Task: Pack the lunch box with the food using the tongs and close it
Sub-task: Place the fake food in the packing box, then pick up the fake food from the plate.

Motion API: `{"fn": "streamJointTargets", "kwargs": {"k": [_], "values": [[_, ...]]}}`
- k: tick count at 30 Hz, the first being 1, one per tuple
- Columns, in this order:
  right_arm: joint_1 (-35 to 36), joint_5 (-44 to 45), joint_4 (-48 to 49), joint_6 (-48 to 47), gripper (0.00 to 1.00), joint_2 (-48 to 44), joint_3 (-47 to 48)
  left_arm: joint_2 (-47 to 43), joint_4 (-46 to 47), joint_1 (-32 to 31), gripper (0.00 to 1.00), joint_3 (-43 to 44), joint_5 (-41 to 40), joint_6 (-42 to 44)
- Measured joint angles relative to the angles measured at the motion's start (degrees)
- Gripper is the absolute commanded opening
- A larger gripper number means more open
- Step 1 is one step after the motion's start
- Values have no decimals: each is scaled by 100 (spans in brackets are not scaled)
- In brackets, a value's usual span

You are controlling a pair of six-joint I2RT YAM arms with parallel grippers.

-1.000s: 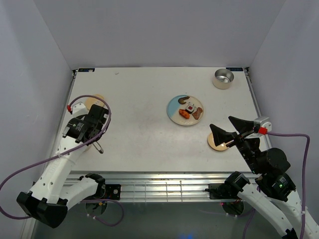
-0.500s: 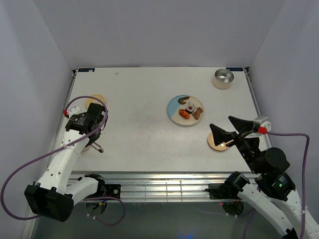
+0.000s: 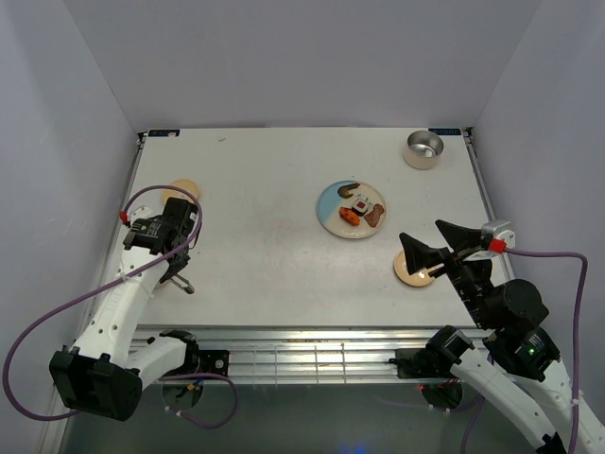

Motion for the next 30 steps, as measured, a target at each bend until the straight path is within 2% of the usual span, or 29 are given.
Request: {"fn": "streamJointTargets", "kwargs": {"k": [2, 6, 9, 17, 21, 26, 30], "values": [[2, 50, 0, -2, 96, 0, 0, 0, -2, 2, 31, 0, 9, 39], [7, 96, -2, 0, 96, 0, 0, 2, 2, 2, 39, 0, 39, 114], [7, 116, -2, 0, 96, 0, 0, 33, 0, 4, 54, 0, 37, 166], [20, 188, -2, 0, 96, 0, 0, 157, 20, 24, 52, 0, 24, 166], [28, 195, 0, 2, 96, 13, 0, 138, -9, 26, 46, 146, -26, 247], [28, 186, -4, 0, 96, 195, 0, 317, -37, 28, 45, 1088, 70, 710], [28, 87, -11, 4, 96, 354, 0, 411, 337, 28, 44, 1755, 428, 1204]]}}
